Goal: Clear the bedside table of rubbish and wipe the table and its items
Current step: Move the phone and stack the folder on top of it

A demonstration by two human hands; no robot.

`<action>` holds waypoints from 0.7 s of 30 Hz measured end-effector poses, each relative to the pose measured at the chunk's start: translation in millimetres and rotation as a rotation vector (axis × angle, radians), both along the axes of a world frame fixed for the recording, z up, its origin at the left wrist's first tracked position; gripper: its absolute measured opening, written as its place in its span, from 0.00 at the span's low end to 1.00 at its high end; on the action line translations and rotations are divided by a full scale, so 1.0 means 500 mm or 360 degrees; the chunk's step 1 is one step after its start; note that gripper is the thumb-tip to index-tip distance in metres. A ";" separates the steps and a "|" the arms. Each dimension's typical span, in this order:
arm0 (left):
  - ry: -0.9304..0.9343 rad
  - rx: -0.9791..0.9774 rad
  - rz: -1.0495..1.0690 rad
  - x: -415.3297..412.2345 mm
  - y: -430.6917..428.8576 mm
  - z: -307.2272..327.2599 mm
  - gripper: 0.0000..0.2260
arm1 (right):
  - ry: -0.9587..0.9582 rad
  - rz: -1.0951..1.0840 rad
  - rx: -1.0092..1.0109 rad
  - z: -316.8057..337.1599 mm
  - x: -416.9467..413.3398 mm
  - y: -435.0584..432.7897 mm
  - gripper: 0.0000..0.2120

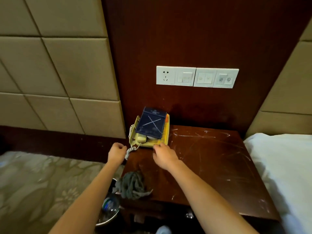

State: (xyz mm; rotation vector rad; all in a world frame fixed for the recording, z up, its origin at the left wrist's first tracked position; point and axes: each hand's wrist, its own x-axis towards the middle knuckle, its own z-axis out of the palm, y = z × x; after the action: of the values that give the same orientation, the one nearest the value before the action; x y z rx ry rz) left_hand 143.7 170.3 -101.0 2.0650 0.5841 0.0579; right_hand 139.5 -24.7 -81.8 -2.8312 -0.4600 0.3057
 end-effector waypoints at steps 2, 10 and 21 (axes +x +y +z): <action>0.0035 0.0129 -0.0105 -0.055 -0.008 -0.012 0.08 | 0.0087 0.0066 -0.0018 0.002 -0.050 0.018 0.17; 0.0064 0.0653 -0.0691 -0.222 -0.035 -0.060 0.13 | 0.0295 0.0080 -0.0216 -0.022 -0.217 0.062 0.16; 0.0317 0.1431 -0.1031 -0.284 -0.057 -0.091 0.27 | 0.0025 0.0069 -0.0199 -0.116 -0.310 0.037 0.18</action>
State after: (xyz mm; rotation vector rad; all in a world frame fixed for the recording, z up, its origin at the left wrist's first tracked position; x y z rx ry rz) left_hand 1.7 141.6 -146.4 3.0681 -0.0689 -0.3220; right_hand -15.5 -6.2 -139.8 -2.9405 -0.5167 0.3771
